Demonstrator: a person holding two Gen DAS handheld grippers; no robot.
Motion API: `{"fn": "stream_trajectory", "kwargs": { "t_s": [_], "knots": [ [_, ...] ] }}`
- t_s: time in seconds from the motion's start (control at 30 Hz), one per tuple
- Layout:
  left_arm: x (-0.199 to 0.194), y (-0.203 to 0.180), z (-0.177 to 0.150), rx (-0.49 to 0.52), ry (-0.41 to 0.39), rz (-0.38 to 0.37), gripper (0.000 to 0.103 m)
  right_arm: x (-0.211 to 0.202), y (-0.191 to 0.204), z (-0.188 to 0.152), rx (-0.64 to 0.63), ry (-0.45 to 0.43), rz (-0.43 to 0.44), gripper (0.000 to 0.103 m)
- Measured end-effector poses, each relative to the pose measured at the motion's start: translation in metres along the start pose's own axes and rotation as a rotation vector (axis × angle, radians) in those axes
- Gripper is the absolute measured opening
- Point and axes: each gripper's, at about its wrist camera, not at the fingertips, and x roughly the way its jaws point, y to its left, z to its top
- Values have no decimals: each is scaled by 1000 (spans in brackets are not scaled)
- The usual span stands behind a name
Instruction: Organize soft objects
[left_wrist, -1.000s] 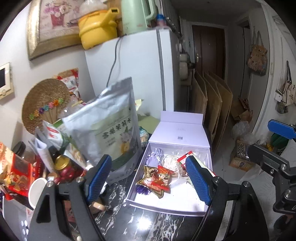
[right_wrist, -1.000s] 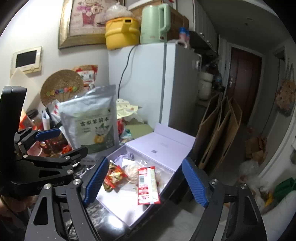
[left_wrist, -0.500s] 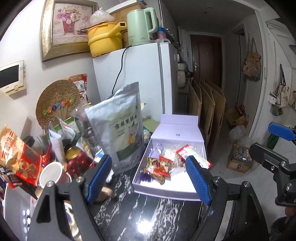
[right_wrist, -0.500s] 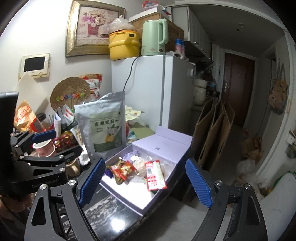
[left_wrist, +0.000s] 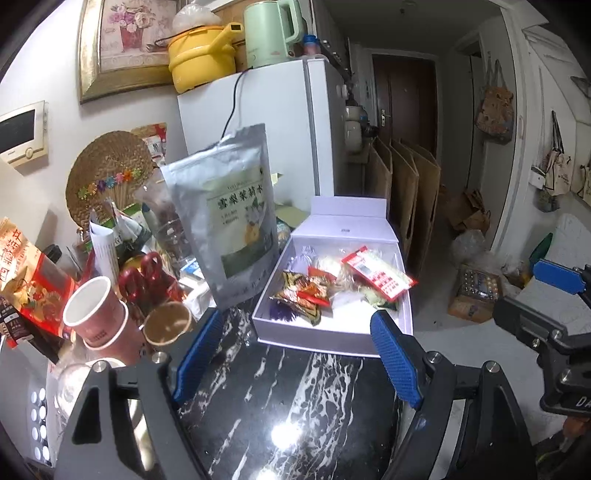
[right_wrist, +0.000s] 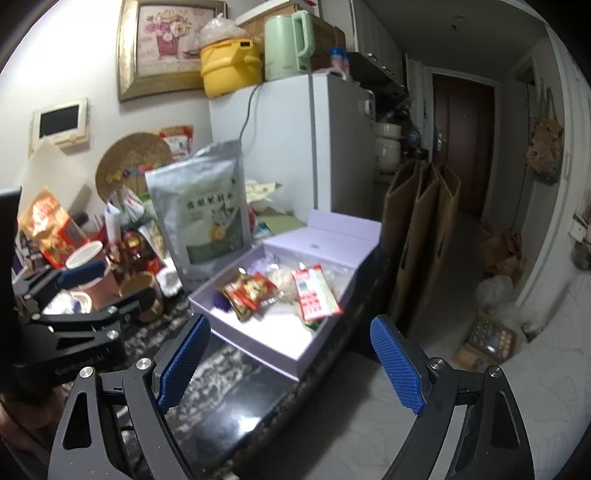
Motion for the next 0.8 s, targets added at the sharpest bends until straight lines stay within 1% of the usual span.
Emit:
{"fn": "stream_trajectory", "kwargs": {
  "t_s": [0.1, 0.27, 0.57, 0.8],
  "knots": [
    [2, 0, -5, -3, 11, -13, 82, 2, -2, -10, 2, 25, -5, 90],
    [5, -1, -11, -7, 32, -40, 82, 2, -3, -19, 17, 39, 2, 90],
    [2, -1, -15, -13, 36, -75, 82, -1, -1, -18, 17, 34, 1, 90],
    [-1, 1, -14, -16, 26, -77, 82, -3, 2, -18, 15, 39, 4, 90]
  ]
}}
